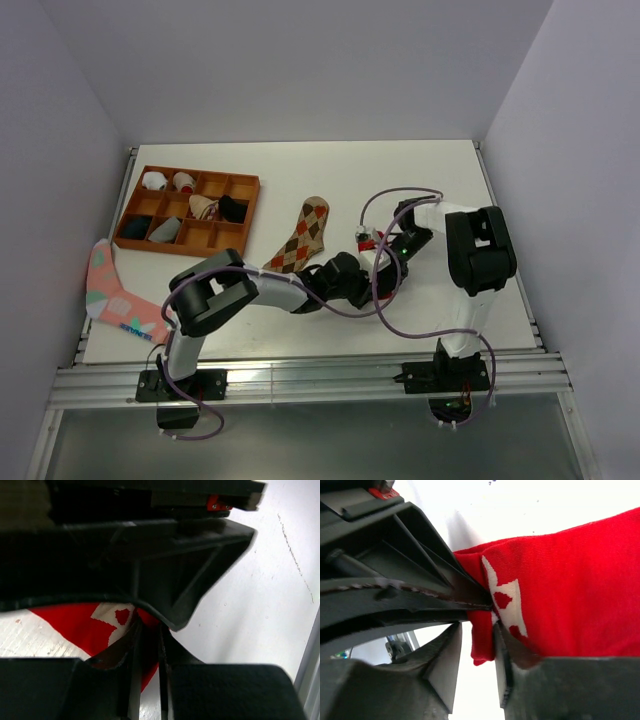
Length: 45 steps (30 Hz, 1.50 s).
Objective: Roll the socks
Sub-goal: Roll the sock at the center of the board.
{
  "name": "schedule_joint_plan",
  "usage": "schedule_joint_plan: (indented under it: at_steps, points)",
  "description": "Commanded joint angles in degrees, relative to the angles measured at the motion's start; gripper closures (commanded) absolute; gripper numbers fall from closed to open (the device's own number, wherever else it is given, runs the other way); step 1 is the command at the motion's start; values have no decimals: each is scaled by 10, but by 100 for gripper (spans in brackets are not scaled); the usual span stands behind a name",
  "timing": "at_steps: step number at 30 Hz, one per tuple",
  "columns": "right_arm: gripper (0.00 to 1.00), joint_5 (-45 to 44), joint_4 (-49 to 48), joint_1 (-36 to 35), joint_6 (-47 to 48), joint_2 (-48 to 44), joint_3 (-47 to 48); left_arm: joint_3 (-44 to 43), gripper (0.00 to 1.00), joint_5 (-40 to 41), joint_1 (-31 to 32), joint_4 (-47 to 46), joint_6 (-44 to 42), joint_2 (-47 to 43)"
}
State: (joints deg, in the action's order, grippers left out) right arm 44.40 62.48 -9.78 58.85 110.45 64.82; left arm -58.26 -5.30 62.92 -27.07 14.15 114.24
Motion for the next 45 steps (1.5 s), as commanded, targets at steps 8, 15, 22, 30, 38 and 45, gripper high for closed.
schedule_joint_plan:
  at_steps: [8, 15, 22, 30, 38, 45]
  points:
    - [48, -10, -91, 29, -68, -100, -33, -55, 100, -66, -7, 155, 49, 59]
    - [44, -51, -161, 64, -147, -147, -57, -71, 100, -87, -24, 189, 75, 69]
    - [42, -67, -218, 112, -188, -215, -92, -101, 100, -108, -35, 236, 110, 83]
    - [41, -22, -213, 144, -131, -286, -130, -131, 100, -171, -63, 296, 160, 92]
    - [41, -3, -185, 125, -13, -321, -173, -181, 100, -272, -96, 385, 184, 119]
    - [38, -43, -231, 51, 17, -381, -229, -224, 100, -321, -109, 433, 193, 150]
